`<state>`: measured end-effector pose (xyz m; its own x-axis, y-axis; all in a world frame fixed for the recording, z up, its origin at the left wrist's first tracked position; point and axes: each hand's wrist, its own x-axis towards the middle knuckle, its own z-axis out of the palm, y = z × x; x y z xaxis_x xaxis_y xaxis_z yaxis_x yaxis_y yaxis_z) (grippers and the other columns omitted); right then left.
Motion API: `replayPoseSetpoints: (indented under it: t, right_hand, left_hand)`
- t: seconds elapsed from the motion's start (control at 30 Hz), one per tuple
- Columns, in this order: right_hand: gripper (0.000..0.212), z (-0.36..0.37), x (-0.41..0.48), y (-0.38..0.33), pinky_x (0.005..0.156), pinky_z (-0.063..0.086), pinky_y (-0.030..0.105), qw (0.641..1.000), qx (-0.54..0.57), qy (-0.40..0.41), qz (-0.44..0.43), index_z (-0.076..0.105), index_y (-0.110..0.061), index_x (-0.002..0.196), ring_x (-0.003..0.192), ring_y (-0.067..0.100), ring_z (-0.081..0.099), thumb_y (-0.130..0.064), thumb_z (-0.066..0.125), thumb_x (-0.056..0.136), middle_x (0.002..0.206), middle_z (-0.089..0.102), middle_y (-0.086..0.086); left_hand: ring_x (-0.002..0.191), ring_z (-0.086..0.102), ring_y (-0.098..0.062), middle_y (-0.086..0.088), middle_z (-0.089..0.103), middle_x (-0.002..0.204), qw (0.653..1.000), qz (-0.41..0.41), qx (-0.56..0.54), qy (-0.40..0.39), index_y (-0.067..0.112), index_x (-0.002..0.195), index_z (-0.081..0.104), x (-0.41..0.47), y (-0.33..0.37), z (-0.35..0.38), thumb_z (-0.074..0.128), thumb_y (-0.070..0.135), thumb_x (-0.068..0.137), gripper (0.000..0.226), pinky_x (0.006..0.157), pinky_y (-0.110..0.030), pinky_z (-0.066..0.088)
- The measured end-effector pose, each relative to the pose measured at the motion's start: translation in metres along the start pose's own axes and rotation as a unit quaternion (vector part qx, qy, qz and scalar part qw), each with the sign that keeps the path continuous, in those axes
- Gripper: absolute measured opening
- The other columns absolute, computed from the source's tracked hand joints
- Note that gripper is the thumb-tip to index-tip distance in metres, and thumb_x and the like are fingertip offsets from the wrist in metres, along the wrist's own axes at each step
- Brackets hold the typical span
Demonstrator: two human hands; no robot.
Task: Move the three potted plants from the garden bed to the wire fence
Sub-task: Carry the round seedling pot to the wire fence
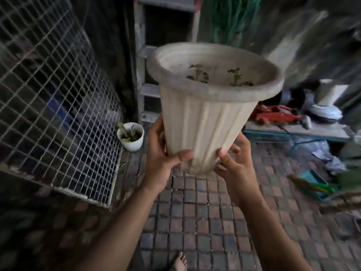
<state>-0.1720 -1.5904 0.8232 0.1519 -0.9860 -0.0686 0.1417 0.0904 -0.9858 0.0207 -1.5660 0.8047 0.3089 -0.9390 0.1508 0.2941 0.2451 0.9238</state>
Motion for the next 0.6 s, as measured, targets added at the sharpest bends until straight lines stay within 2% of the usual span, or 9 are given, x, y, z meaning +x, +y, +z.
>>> replayPoseSetpoints:
  t: [0.1,0.23,0.27,0.37,0.47,0.53,0.6]
  right_hand:
    - [0.084,0.011,0.064,0.013,0.083,0.063,0.049,0.997,-0.031,-0.063,0.018,0.045,-0.042,0.148,0.128,0.024,0.064,-0.040,0.084,0.074,0.145,0.058,-0.001]
    - [0.087,0.044,0.138,0.036,0.092,0.060,0.061,0.990,-0.040,-0.132,0.040,0.045,-0.036,0.150,0.133,0.026,0.060,-0.034,0.085,0.073,0.147,0.058,0.001]
    - [0.086,0.052,0.155,0.041,0.093,0.059,0.062,0.988,-0.043,-0.145,0.042,0.046,-0.035,0.150,0.134,0.026,0.059,-0.034,0.084,0.073,0.148,0.057,0.001]
    - [0.079,0.074,0.203,0.057,0.090,0.061,0.058,0.978,-0.054,-0.195,0.051,0.048,-0.035,0.149,0.135,0.024,0.058,-0.036,0.081,0.077,0.149,0.055,-0.001]
    - [0.073,0.090,0.244,0.073,0.084,0.063,0.056,0.967,-0.062,-0.235,0.073,0.049,-0.037,0.148,0.136,0.026,0.056,-0.043,0.075,0.080,0.151,0.052,-0.003]
    - [0.067,0.102,0.271,0.086,0.082,0.061,0.050,0.959,-0.048,-0.258,0.107,0.051,-0.039,0.145,0.139,0.032,0.051,-0.038,0.072,0.081,0.152,0.051,0.001]
    - [0.062,0.114,0.299,0.099,0.080,0.057,0.047,0.948,-0.050,-0.280,0.142,0.052,-0.040,0.145,0.140,0.040,0.047,-0.028,0.066,0.086,0.152,0.052,0.006]
  left_hand:
    - [0.125,0.063,-0.013,0.023,0.065,0.130,0.996,-0.023,0.002,0.084,0.028,0.139,0.040,0.031,-0.022,-0.016,0.101,0.050,0.047,0.112,0.100,-0.052,0.059]
    - [0.129,0.062,-0.018,-0.004,0.053,0.149,0.983,-0.018,-0.003,0.181,0.034,0.135,0.046,0.070,-0.044,-0.045,0.102,0.050,0.046,0.107,0.091,-0.038,0.062]
    - [0.132,0.061,-0.021,-0.005,0.051,0.152,0.981,-0.012,-0.001,0.195,0.036,0.136,0.046,0.078,-0.049,-0.051,0.102,0.049,0.048,0.105,0.091,-0.037,0.061]
    - [0.133,0.061,-0.020,0.013,0.059,0.144,0.974,-0.027,0.005,0.223,0.030,0.143,0.039,0.105,-0.064,-0.069,0.101,0.046,0.055,0.109,0.090,-0.034,0.062]
    - [0.136,0.059,-0.025,0.009,0.059,0.144,0.961,-0.044,0.008,0.275,0.021,0.148,0.032,0.128,-0.076,-0.083,0.102,0.048,0.050,0.123,0.094,-0.041,0.063]
    - [0.139,0.057,-0.026,0.008,0.059,0.145,0.950,-0.056,0.014,0.307,0.028,0.146,0.036,0.141,-0.085,-0.094,0.104,0.048,0.046,0.123,0.097,-0.053,0.062]
    - [0.139,0.057,-0.027,0.017,0.062,0.142,0.939,-0.071,0.031,0.336,0.035,0.142,0.042,0.153,-0.094,-0.105,0.105,0.044,0.042,0.118,0.099,-0.059,0.059]
